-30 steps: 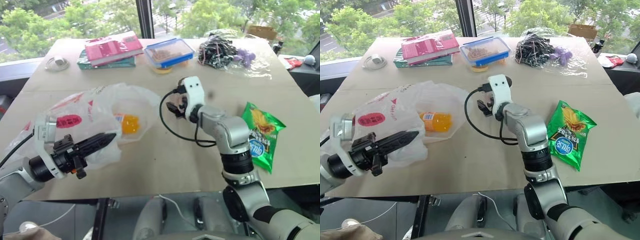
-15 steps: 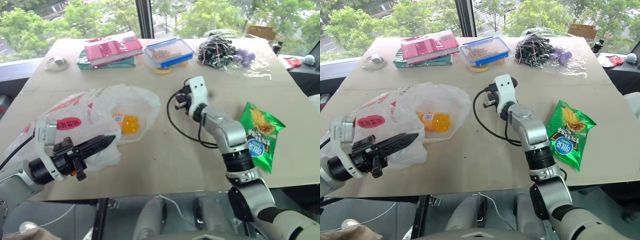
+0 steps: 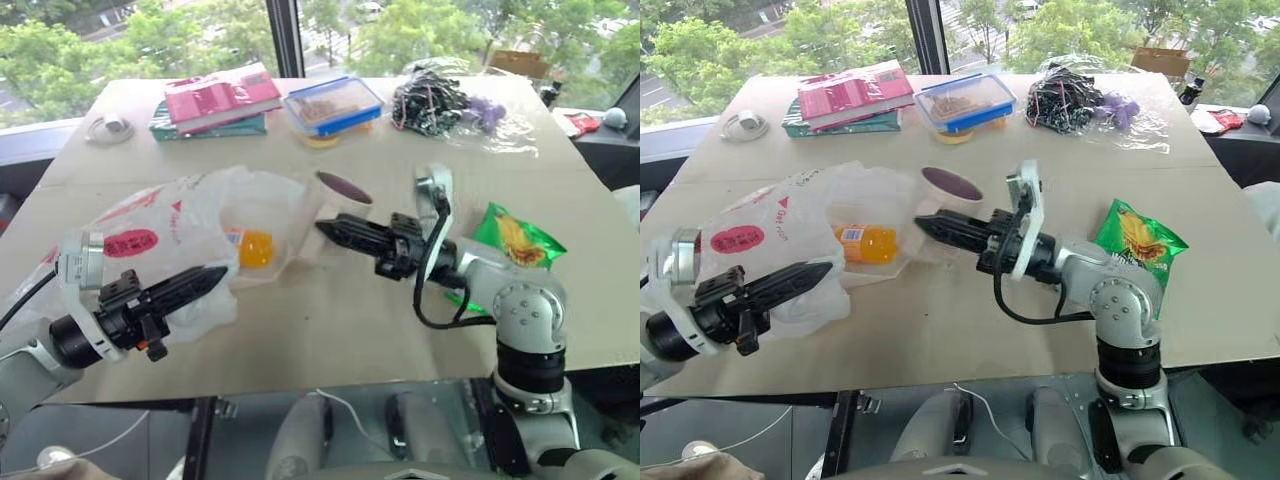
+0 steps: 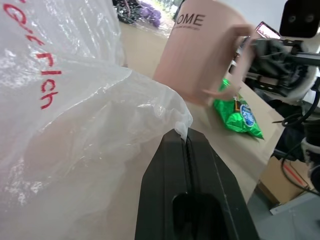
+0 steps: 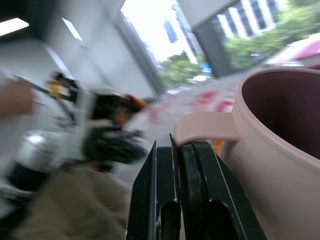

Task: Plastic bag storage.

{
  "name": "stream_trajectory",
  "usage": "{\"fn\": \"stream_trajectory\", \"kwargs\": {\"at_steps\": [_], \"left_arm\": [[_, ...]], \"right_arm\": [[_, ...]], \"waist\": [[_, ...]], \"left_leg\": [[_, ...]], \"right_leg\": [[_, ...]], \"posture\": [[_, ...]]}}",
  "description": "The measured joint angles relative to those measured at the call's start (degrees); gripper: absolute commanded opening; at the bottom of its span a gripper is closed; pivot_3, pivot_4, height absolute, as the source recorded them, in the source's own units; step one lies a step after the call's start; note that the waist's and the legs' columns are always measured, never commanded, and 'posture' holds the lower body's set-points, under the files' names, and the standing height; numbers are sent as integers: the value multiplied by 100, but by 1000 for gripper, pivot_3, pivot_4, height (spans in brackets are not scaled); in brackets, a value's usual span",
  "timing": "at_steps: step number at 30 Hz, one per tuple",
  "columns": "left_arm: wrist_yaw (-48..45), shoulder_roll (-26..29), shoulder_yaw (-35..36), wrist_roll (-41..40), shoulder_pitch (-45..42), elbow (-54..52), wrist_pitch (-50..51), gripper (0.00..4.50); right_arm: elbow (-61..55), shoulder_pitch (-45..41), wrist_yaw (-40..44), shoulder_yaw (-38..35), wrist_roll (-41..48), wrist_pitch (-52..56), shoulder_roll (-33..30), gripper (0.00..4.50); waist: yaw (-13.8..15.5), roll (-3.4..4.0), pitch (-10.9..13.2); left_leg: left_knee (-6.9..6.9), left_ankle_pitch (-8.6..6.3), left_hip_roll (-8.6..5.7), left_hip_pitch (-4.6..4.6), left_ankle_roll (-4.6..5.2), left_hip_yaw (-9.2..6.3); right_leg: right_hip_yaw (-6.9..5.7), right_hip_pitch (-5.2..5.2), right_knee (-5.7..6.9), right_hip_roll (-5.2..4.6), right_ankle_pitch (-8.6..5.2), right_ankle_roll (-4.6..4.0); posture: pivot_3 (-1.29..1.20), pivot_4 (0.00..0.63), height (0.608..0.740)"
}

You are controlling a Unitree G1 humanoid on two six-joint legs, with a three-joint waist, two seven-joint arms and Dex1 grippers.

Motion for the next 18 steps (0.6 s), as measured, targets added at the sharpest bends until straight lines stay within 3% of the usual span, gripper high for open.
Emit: {"fn": "stream_trajectory", "kwargs": {"at_steps": [7,12,18], "left_arm": [[-3,-72,721,-949,425,-111,47,0],[185,-68,1270,-1554,775,-140,55,0],[755,-67,1426,-2168,948,-371,13,0]], "right_arm": [[1562,-567,84,249,303,-240,970,61],[2776,-829,600,579,99,-602,976,61],[3817,-1174,1033,845,-157,-1097,980,61]], "waist": [[-6,0,0],[12,3,2],[-6,4,2]], "left_leg": [[1,-3,-1,-3,-6,8],[1,-5,-2,-4,-10,4],[1,-7,-1,-5,-13,5]], "right_leg": [[5,-2,-8,-6,1,-1],[0,-2,-12,-8,1,-3],[3,-2,-11,-7,3,-6]], "posture": [[0,150,740],[0,150,740],[0,150,740]]}}
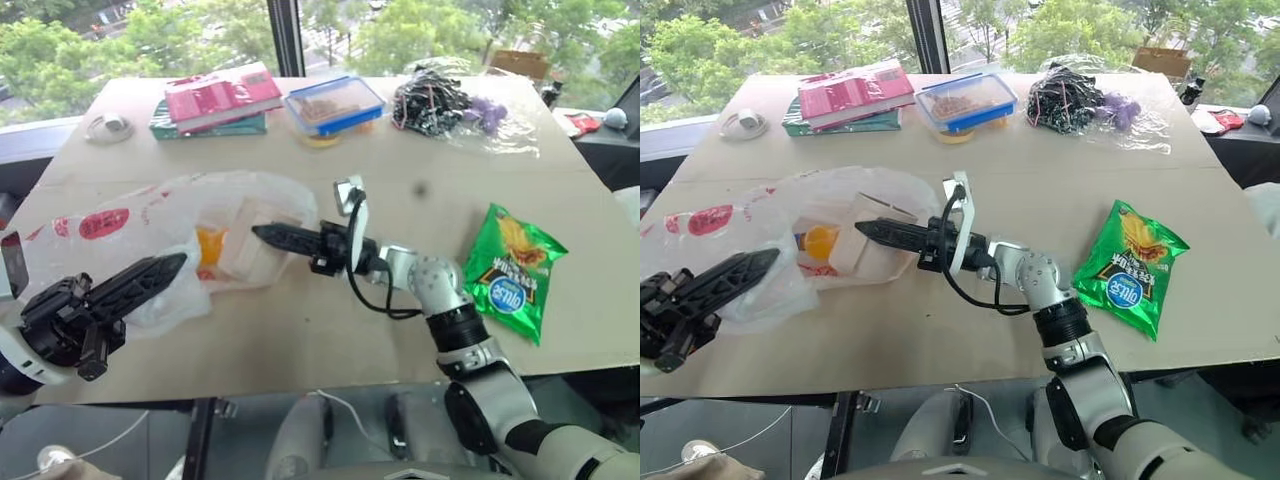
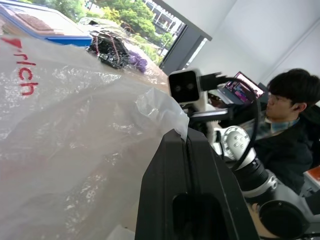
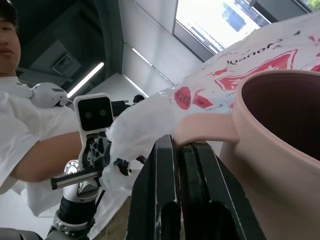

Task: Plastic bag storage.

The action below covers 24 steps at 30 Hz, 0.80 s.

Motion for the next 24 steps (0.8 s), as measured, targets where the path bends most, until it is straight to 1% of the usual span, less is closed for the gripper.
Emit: {"fn": "stream_trajectory", "kwargs": {"at_steps": [3,6,7,10,13,14,16,17,18,19,20,21,22,24], "left_arm": [[164,1,-3,-112,-4,-93,-46,0],[285,4,-35,-160,-46,-110,-102,0],[361,4,-78,-163,-59,-133,-118,0],[491,4,-99,-165,-103,-145,-173,0],[524,4,-108,-165,-158,-160,-226,0],[529,4,-139,-157,-160,-166,-232,0],[550,5,-239,-145,-199,-169,-239,0],[576,7,-318,-142,-248,-172,-244,0],[584,12,-355,-126,-278,-175,-244,0],[585,22,-361,-113,-294,-175,-247,0],[589,45,-385,-68,-330,-174,-255,0],[592,52,-410,-28,-373,-171,-265,0],[595,52,-484,0,-427,-170,-288,0],[603,51,-572,64,-474,-167,-304,0]], "right_arm": [[557,-208,120,68,-116,-339,3,61],[1176,-595,158,86,-256,-787,6,61],[1512,-830,113,90,-352,-1100,14,61],[1802,-1121,91,242,-610,-1568,21,61],[1843,-1219,100,473,-763,-1799,27,61],[1887,-1230,143,670,-914,-1884,27,61],[1898,-1238,238,1084,-1157,-1924,28,700],[1897,-1240,403,1426,-1350,-1951,28,993],[1896,-1241,540,1729,-1527,-1983,29,1438],[1896,-1241,589,1860,-1609,-2015,29,1949],[1901,-1249,534,2014,-1866,-2216,29,2466],[1955,-1300,399,2131,-2146,-2484,29,2863],[2101,-1432,208,2184,-2463,-2754,33,2863],[2159,-1580,117,2120,-2624,-2919,43,2863]], "waist": [[-1,1,1],[-3,3,2],[-5,6,4],[-6,7,4],[-5,6,3],[-7,5,3],[-16,6,4],[-15,5,3],[-14,6,4],[-10,7,4],[-2,8,5],[8,9,6],[14,12,7],[10,11,7]], "left_leg": [[0,0,0,1,-1,0],[0,0,1,2,-2,0],[0,0,0,1,-2,1],[0,-1,1,-2,-3,2],[-1,-4,3,-3,-9,3],[-1,-5,3,-3,-9,5],[-1,-5,5,-2,-10,7],[-1,-5,6,-2,-10,6],[-1,-5,7,-3,-10,5],[-1,-5,7,-3,-10,5],[-1,-5,7,-2,-10,5],[-1,-5,6,-2,-11,3],[0,-2,6,-2,-18,0],[0,-1,6,-2,-20,-3]], "right_leg": [[0,-1,1,3,1,-1],[0,-1,1,8,3,-5],[1,-2,1,16,3,-5],[4,-6,1,32,3,-5],[7,-8,1,34,3,-6],[10,-9,1,34,3,-6],[12,-11,1,37,3,-6],[11,-11,1,39,3,-7],[11,-11,1,40,3,-7],[10,-11,2,40,3,-7],[10,-11,2,40,3,-7],[9,-11,2,40,3,-7],[6,-13,2,40,3,-7],[5,-14,2,42,3,-8]], "posture": [[0,150,740],[0,150,740],[0,150,740],[0,150,740],[0,150,740],[0,150,740],[0,150,740],[0,150,740],[0,150,740],[0,150,740],[0,150,740],[0,150,740],[0,150,740],[0,150,740]]}}
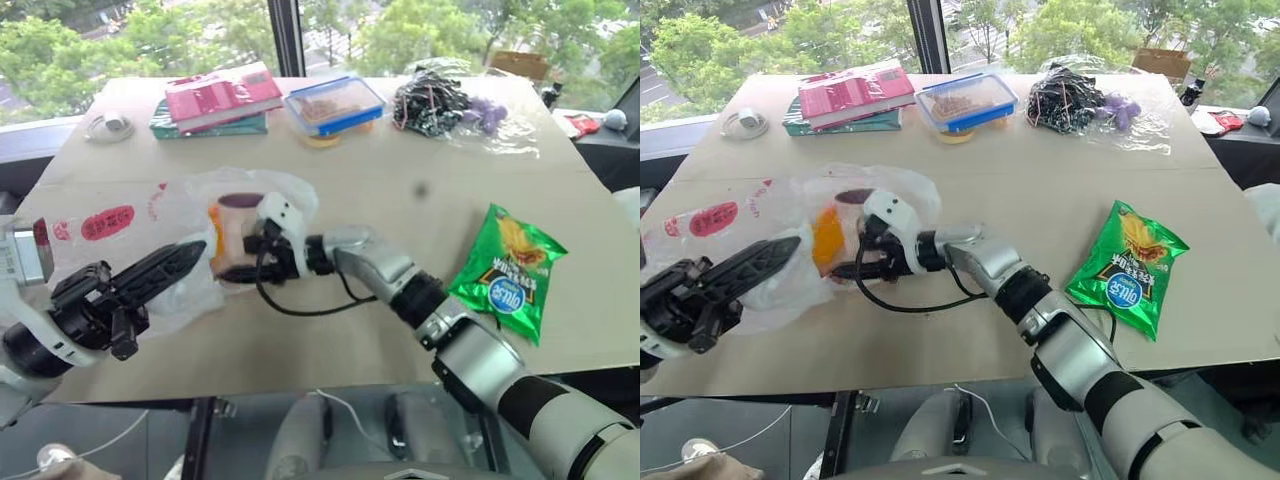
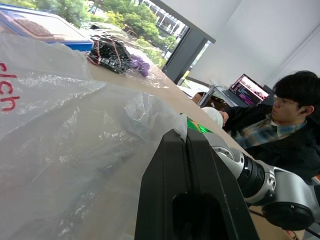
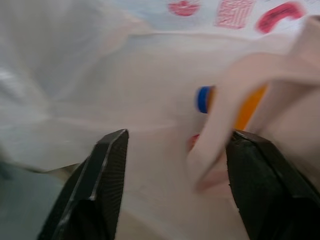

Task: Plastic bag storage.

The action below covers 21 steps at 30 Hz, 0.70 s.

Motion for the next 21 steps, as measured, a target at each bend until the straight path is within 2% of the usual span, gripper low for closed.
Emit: {"fn": "stream_trajectory", "kwargs": {"at_steps": [6,8,11,13,17,21], "left_arm": [[19,2,-186,134,-183,96,-48,0],[14,-42,-237,190,-200,84,-59,0],[-10,-129,-332,275,-188,79,-88,0],[-53,-138,-446,359,-205,79,-96,0],[-151,-137,-463,407,-278,77,-150,0],[-209,-370,-574,623,-190,-71,-263,0]], "right_arm": [[-785,-100,-51,-390,-231,11,-89,2863],[-1711,141,7,-405,-281,331,-487,2863],[-2347,357,-12,-483,-433,640,-1011,2863],[-2629,512,-209,-593,-521,855,-1102,2863],[-2624,513,-938,-680,-1102,839,-1118,2863],[-1805,201,-1670,-1003,-1522,747,-914,2863]], "waist": [[-2,-5,-2],[33,-7,-4],[52,-14,-8],[25,-22,-13],[-12,-18,-11],[-10,-18,-11]], "left_leg": [[-2,-6,0,-5,-10,-3],[-4,-7,-1,-6,-10,-6],[-2,-6,-3,-6,-10,-5],[-2,-4,4,-2,-14,-1],[-3,-1,20,3,-18,1],[-3,-1,16,0,-18,10]], "right_leg": [[-1,0,0,2,0,-1],[-3,1,-2,-2,0,-1],[-4,4,-2,-5,-1,-2],[0,1,2,-3,-2,-4],[0,-3,7,11,-1,-22],[6,-4,6,19,-1,-22]], "posture": [[0,150,740],[0,150,740],[0,150,740],[0,150,740],[0,150,740],[0,150,740]]}}
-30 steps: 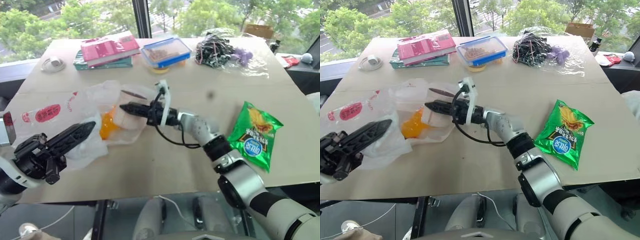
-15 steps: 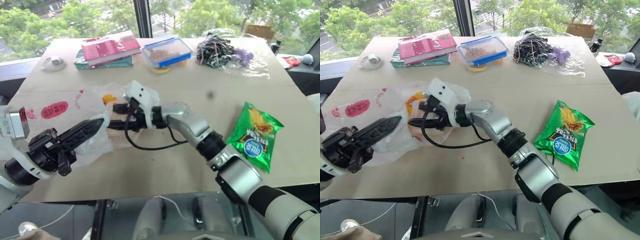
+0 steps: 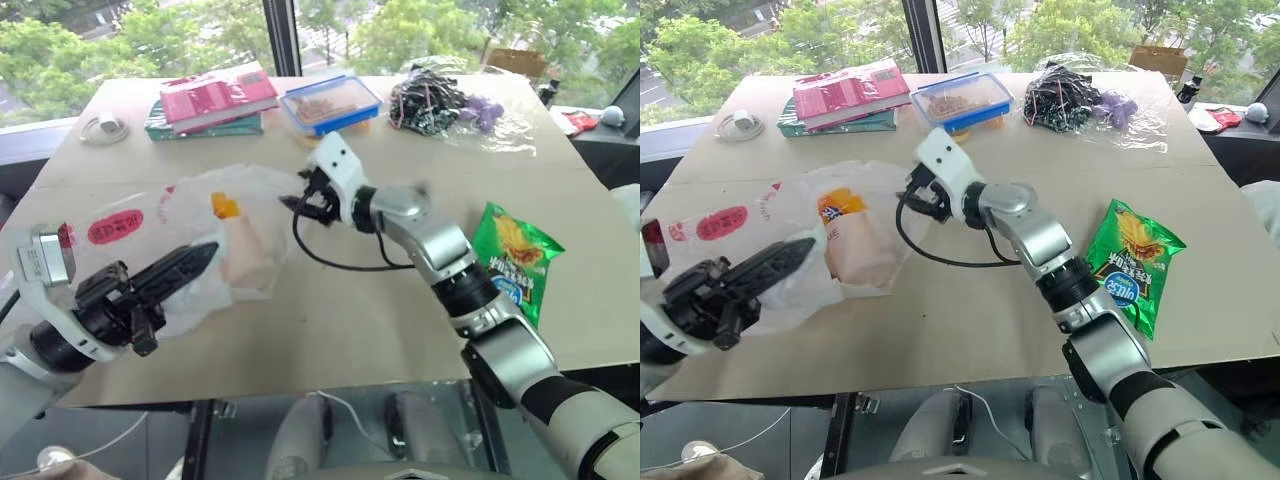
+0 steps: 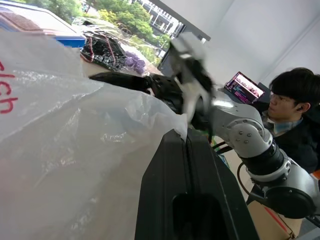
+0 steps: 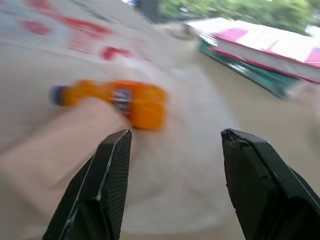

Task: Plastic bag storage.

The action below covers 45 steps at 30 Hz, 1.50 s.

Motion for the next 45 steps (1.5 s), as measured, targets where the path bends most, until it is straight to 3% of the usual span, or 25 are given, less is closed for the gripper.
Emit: {"fn": "stream_trajectory", "kwargs": {"at_steps": [6,11,14,18,19,26,36,41,45], "left_arm": [[-20,-248,-244,307,148,-314,-169,0],[-40,-375,-307,527,249,-368,-325,0],[-53,-432,-342,601,295,-388,-400,0],[-47,-447,-495,689,254,-398,-462,0],[-25,-447,-563,733,181,-397,-484,0],[130,-429,-951,905,-473,-221,-599,0],[440,-491,-2150,1437,-2367,495,-647,0],[396,-583,-2443,1589,-2934,825,-645,0],[380,-674,-2473,1358,-3324,1125,-606,0]], "right_arm": [[1402,-505,-413,-239,-300,-382,388,2863],[1974,-544,-120,-542,-153,-255,612,2863],[2074,-627,-12,-619,-144,-153,598,1955],[2182,-694,45,-735,-176,-192,553,108],[2243,-694,19,-737,-263,-293,477,37],[2689,-852,-584,-654,-1107,-1101,-298,37],[3158,-1101,-1517,-945,-1489,-1736,-1175,37],[2969,-1144,-1674,-1024,-1610,-1700,-1697,37],[2163,-990,-1629,-1088,-1580,-1288,-1925,37]], "waist": [[1,-4,-2],[7,-3,-2],[7,-3,-1],[7,-2,-1],[15,-2,-1],[36,1,1],[67,4,3],[63,4,5],[48,5,5]], "left_leg": [[-2,0,0,-3,0,-1],[-2,0,0,-3,1,-2],[-1,0,0,-3,1,-5],[-1,0,0,-3,1,-5],[-1,0,-1,-3,1,-5],[1,1,-6,-3,1,-7],[3,1,-11,-6,3,-6],[3,1,-11,-8,4,-5],[3,1,-8,-8,4,-6]], "right_leg": [[0,-2,-2,-1,0,-1],[-2,-1,-1,-1,0,0],[-4,-1,-1,0,0,0],[-4,0,-1,2,0,0],[-5,0,-1,2,0,0],[-6,5,0,3,4,7],[-1,8,2,9,15,24],[-1,8,2,11,15,25],[-1,7,6,13,15,25]], "posture": [[0,150,740],[0,150,740],[0,150,740],[0,150,740],[0,150,740],[0,150,740],[0,150,740],[0,150,740],[0,150,740]]}}
